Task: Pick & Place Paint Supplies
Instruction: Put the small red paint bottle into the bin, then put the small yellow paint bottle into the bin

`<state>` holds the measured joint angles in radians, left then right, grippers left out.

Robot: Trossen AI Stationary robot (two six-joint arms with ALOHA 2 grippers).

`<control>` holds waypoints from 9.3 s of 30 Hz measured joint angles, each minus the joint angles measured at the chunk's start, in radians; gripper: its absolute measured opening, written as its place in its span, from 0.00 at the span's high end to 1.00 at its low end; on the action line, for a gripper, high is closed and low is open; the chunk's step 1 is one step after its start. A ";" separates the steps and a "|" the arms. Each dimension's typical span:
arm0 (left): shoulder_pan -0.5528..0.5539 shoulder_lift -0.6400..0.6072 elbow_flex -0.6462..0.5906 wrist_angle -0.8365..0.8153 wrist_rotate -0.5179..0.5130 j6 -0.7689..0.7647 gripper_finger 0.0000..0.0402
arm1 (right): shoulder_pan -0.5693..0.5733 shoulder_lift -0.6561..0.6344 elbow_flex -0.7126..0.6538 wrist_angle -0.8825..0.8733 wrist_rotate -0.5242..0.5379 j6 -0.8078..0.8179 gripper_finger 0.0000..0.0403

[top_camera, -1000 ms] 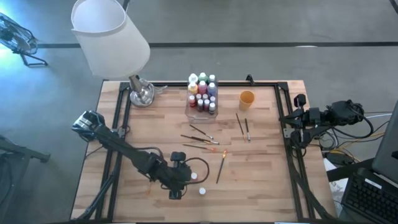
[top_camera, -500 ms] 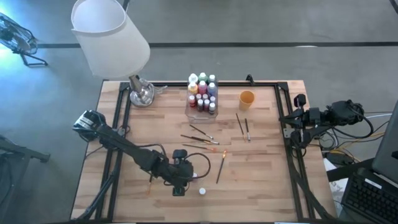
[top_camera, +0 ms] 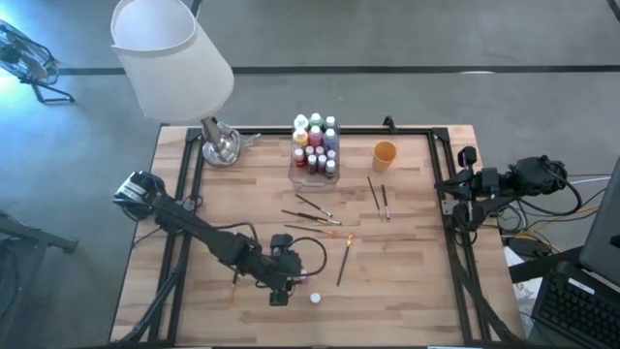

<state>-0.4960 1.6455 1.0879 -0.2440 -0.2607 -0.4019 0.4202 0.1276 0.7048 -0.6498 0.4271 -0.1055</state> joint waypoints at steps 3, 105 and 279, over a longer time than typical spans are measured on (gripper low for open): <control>0.001 0.000 -0.011 0.003 0.003 -0.001 0.52 | 0.000 0.000 0.000 0.000 0.000 0.000 0.98; 0.484 -0.061 0.185 -0.175 -0.530 0.024 0.69 | 0.000 0.000 0.000 0.000 0.000 0.000 0.98; -0.044 0.140 0.035 0.273 0.064 0.191 0.51 | 0.000 0.000 0.000 0.000 0.000 0.000 0.98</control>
<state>-0.5404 1.7857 1.1224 0.0286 -0.1966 -0.2109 0.4203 0.1276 0.7048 -0.6496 0.4271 -0.1055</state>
